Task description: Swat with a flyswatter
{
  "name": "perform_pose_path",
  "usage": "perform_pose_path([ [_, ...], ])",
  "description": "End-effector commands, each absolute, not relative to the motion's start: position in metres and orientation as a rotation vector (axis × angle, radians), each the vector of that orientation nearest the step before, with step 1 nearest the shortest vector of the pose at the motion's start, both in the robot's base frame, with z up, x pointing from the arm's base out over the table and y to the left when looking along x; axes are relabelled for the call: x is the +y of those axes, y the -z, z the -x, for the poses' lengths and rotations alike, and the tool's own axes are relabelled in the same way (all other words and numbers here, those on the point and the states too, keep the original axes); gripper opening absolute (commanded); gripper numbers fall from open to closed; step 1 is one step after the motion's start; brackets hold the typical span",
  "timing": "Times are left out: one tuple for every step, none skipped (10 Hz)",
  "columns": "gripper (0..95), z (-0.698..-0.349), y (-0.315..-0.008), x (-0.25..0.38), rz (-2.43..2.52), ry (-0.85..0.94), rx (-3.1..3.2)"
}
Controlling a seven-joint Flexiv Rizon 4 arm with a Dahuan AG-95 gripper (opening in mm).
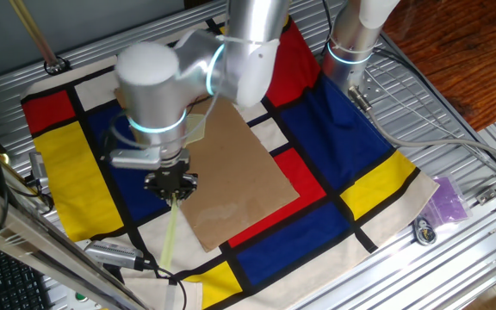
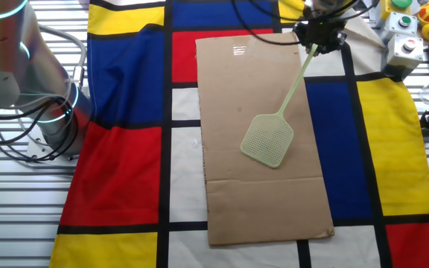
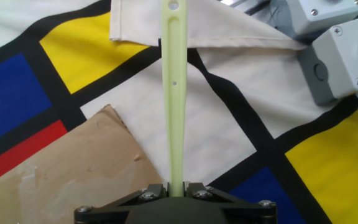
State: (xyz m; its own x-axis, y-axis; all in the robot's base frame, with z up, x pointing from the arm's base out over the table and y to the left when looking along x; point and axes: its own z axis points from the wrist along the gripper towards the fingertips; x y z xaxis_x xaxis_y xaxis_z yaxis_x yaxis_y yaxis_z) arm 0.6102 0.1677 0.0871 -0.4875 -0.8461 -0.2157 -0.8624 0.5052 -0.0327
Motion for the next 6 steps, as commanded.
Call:
perform_pose_path([
  [0.0,-0.6121,-0.0867,0.1689,1.467,-0.129,2.525],
  [0.0,-0.6121,-0.0867,0.1689,1.474,-0.128,2.516],
  [0.0,-0.6121,-0.0867,0.1689,1.482,-0.125,2.508],
  [0.0,-0.6121,-0.0867,0.1689,1.490,-0.121,2.500],
  [19.0,-0.6121,-0.0867,0.1689,1.501,-0.112,2.492],
  [19.0,-0.6121,-0.0867,0.1689,1.502,-0.110,2.492],
])
